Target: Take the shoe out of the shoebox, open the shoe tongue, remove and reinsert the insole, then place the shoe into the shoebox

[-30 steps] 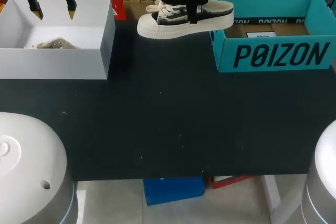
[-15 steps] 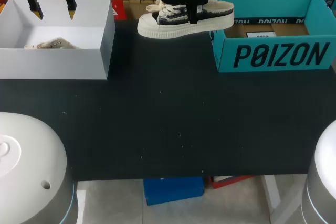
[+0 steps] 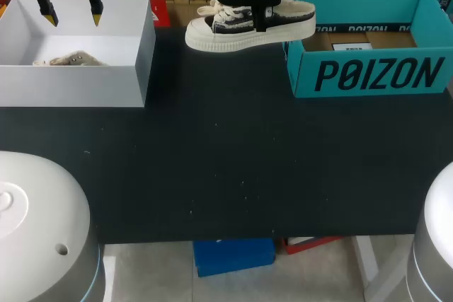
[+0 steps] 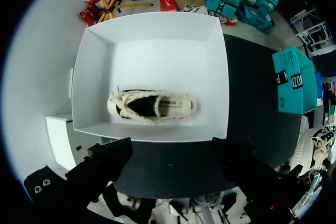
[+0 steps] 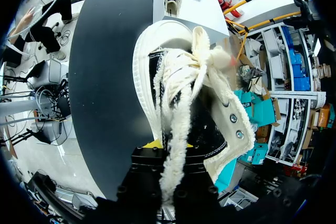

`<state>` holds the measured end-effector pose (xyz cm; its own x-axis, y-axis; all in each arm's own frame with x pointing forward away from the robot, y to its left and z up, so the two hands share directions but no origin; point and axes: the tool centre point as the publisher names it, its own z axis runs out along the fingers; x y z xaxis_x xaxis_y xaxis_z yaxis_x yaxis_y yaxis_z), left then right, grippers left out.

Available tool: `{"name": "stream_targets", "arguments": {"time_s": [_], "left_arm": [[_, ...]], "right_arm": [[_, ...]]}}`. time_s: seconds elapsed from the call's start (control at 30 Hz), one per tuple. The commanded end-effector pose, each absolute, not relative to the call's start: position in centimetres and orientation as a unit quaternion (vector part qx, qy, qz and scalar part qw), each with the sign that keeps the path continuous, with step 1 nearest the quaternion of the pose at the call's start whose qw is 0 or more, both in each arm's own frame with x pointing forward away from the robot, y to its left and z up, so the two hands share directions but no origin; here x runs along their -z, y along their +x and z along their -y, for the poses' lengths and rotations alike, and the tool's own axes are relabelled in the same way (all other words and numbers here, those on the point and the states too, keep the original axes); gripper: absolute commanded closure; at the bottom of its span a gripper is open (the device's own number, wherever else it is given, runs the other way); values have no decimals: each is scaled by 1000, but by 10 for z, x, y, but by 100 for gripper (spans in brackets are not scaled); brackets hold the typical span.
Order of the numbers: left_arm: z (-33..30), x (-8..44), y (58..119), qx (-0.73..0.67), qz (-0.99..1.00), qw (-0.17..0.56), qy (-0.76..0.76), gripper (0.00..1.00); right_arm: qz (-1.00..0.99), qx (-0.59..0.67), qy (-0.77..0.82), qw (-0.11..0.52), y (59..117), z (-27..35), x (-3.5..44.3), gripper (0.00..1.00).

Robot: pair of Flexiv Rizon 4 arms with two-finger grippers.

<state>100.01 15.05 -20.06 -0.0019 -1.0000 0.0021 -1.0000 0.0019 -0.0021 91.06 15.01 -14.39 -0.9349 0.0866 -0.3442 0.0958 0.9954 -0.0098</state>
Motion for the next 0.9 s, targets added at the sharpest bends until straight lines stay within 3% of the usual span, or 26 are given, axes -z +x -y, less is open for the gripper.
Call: {"name": "stream_targets", "arguments": {"time_s": [0.03, 0.9], "left_arm": [[-150, 200, 1000, -1, 708, 0, 707, 0], [-150, 200, 1000, -1, 708, 0, 707, 0]], "right_arm": [[-983, 18, 50, 174, 896, -154, 150, 100], [-976, -18, 109, 189, 855, -209, 264, 100]]}}
